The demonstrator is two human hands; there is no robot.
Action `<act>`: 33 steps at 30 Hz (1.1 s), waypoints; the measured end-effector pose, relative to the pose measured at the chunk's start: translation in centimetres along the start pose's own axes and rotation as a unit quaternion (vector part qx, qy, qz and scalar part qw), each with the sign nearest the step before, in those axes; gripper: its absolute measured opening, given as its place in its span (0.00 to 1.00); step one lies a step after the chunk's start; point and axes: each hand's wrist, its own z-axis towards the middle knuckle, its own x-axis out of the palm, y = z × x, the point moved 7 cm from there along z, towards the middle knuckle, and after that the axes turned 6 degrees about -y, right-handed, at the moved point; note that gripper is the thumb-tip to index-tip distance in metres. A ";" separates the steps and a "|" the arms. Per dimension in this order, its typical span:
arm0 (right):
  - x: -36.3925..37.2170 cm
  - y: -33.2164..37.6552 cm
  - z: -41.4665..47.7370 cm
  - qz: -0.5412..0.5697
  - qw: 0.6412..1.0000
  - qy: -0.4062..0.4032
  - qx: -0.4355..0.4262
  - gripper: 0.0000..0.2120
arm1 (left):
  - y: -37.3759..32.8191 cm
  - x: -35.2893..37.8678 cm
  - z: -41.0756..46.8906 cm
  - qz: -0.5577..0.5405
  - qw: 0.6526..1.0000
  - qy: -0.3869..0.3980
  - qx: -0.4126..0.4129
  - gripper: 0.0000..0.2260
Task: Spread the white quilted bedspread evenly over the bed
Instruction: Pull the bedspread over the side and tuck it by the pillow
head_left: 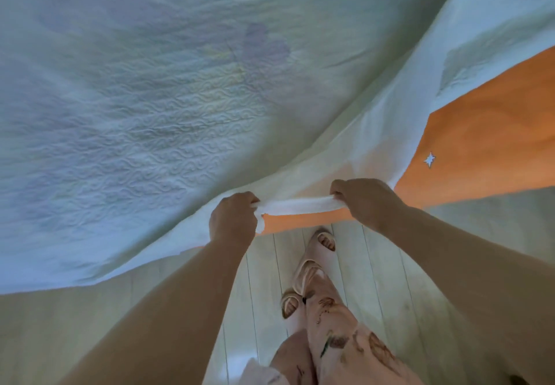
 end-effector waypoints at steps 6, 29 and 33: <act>2.5 2.2 -6.3 -0.002 0.998 0.064 0.020 0.10 | 1.0 0.8 -5.3 0.002 0.999 0.030 0.045 0.14; 8.9 1.0 -18.6 0.009 0.970 0.223 0.093 0.12 | -1.1 8.5 -15.1 0.114 0.966 0.199 0.116 0.20; 6.9 1.1 -18.2 0.016 0.980 0.175 0.087 0.12 | -2.2 7.1 -14.6 0.105 0.974 0.171 0.108 0.20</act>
